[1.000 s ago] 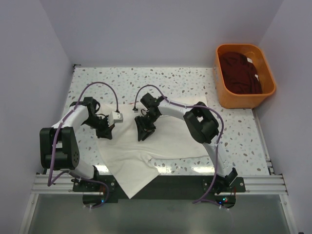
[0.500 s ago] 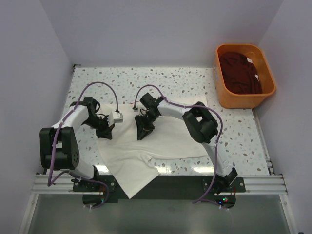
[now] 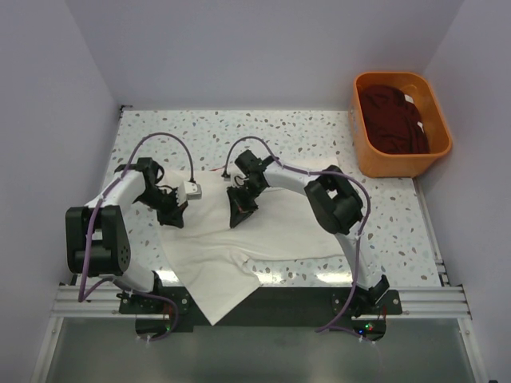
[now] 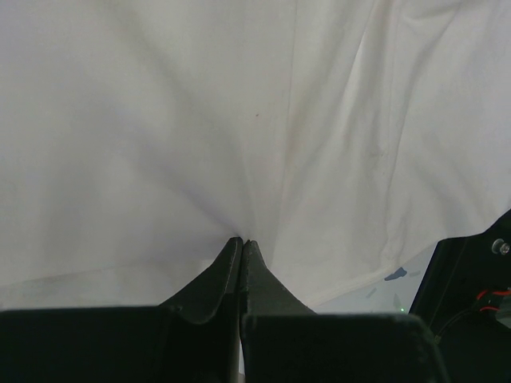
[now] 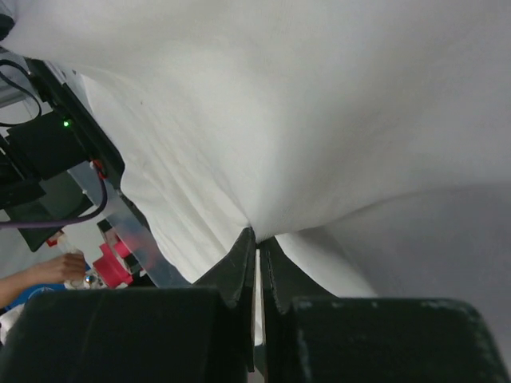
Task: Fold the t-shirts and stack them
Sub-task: Fold the tshirt
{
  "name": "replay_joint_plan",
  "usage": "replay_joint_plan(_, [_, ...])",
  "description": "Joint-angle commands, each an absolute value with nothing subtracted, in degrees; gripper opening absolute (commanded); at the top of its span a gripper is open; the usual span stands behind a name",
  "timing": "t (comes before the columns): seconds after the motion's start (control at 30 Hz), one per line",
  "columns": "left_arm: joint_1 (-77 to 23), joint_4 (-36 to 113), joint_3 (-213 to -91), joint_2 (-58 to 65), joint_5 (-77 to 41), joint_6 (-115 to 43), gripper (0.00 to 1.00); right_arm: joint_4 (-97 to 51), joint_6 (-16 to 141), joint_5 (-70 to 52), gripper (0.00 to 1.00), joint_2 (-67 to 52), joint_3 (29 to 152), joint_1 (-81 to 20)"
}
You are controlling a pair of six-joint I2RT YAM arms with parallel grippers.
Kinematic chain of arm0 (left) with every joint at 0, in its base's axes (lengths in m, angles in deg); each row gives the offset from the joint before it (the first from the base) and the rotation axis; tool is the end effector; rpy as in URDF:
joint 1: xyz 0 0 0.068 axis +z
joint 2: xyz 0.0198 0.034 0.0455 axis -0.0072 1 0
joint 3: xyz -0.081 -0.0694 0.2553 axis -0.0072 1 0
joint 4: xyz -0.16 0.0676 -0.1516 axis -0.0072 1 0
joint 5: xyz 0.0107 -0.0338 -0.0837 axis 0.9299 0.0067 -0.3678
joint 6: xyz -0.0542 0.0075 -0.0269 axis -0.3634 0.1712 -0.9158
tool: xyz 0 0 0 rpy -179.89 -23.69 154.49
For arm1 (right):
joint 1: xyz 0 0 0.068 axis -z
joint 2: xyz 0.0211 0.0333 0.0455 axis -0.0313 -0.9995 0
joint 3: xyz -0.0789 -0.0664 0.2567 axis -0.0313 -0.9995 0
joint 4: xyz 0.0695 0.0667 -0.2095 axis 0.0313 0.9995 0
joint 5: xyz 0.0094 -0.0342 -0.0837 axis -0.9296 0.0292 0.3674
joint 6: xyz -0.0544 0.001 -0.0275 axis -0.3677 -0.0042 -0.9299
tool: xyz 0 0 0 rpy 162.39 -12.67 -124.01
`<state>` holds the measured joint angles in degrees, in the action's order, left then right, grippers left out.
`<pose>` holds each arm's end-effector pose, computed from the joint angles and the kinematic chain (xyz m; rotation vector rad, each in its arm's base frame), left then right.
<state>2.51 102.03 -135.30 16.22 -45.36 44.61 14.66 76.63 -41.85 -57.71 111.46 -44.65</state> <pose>0.2155 -0.0155 0.2049 1.4569 2.3212 -0.7717 0.3003 0.3195 0.1426 0.6894 -2.7185 -1.1159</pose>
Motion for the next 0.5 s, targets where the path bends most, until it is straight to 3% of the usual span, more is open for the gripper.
replay_joint_plan(0.0, [2.2,103.3,-136.7,16.5,-47.2,44.4,0.00,14.9,74.3,-43.8,0.00,-51.5,110.7,-43.0])
replay_joint_plan(0.17, [2.3,102.2,-136.4,18.2,-46.8,43.2,0.00,16.0,73.3,-43.8,0.00,-51.4,110.8,-42.1])
replay_joint_plan(0.37, [1.8,101.4,-135.4,19.6,-45.5,42.4,0.16,19.1,71.0,-43.7,0.00,-54.4,112.0,-42.1])
replay_joint_plan(0.47, [1.7,101.8,-135.1,19.7,-45.2,42.5,0.30,20.7,69.5,-43.3,0.00,-54.8,112.5,-42.1])
